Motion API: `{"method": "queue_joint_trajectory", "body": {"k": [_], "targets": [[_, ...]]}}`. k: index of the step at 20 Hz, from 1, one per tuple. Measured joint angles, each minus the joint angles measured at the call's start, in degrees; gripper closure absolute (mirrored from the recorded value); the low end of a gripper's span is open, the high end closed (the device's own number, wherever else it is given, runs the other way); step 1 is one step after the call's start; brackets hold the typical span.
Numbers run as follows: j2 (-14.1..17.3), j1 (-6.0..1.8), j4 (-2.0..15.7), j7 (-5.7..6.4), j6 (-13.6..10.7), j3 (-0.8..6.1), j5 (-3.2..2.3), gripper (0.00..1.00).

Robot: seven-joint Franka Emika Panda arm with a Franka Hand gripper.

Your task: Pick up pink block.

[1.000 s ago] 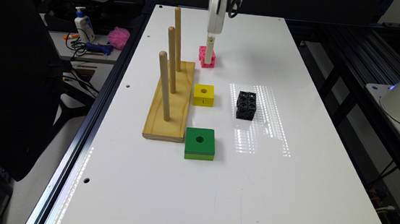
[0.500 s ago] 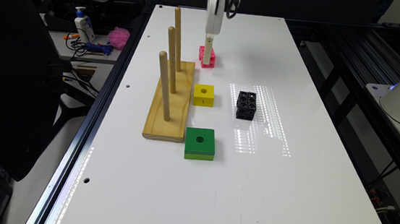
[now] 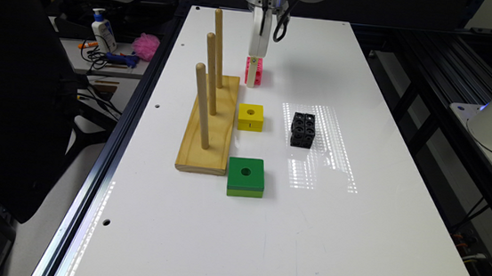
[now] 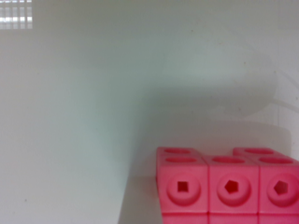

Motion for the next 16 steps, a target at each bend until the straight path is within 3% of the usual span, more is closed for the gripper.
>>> {"method": "queue_joint_trajectory", "body": {"k": [10,16], "targets": [[-0.48,-0.04,-0.03,0.0,-0.24,0.01,0.0,1.0],[-4.75,-0.04,-0.06,0.0,-4.84,0.01,0.0,1.0]]}}
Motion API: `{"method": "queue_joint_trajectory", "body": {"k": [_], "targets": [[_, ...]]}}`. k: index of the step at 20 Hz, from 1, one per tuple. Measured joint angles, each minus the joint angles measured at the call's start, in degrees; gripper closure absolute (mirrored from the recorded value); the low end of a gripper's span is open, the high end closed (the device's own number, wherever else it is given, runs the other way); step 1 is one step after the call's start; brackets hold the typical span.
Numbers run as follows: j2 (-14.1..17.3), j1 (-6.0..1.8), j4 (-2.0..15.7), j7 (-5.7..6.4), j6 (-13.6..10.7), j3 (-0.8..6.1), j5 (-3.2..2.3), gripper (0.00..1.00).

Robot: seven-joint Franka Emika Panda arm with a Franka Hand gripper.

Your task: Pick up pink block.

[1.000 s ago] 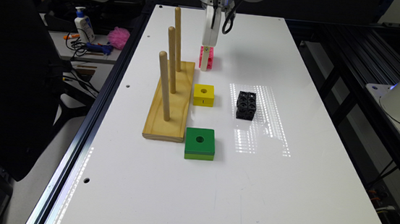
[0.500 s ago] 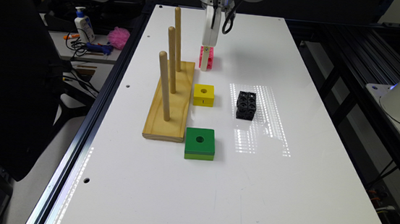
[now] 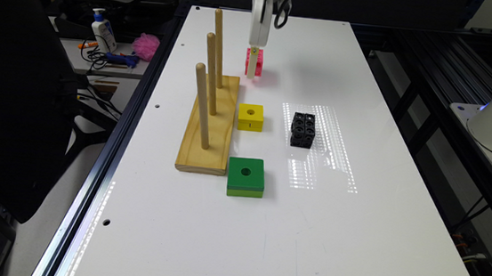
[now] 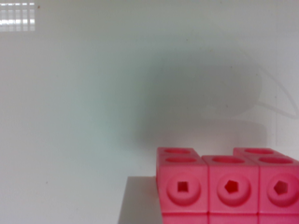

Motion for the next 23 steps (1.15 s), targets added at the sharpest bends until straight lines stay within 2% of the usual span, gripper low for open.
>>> {"method": "queue_joint_trajectory", "body": {"k": [4,9,15,23], "targets": [[-4.13,0.0,-0.06,0.0,-4.48,0.01,0.0,1.0],[-6.84,0.0,-0.04,0.0,-7.05,0.02,0.0,1.0],[-11.89,0.0,-0.07,0.0,-12.08,0.05,0.02,1.0],[-13.62,0.0,0.0,0.01,-13.3,0.05,0.02,1.0]]}}
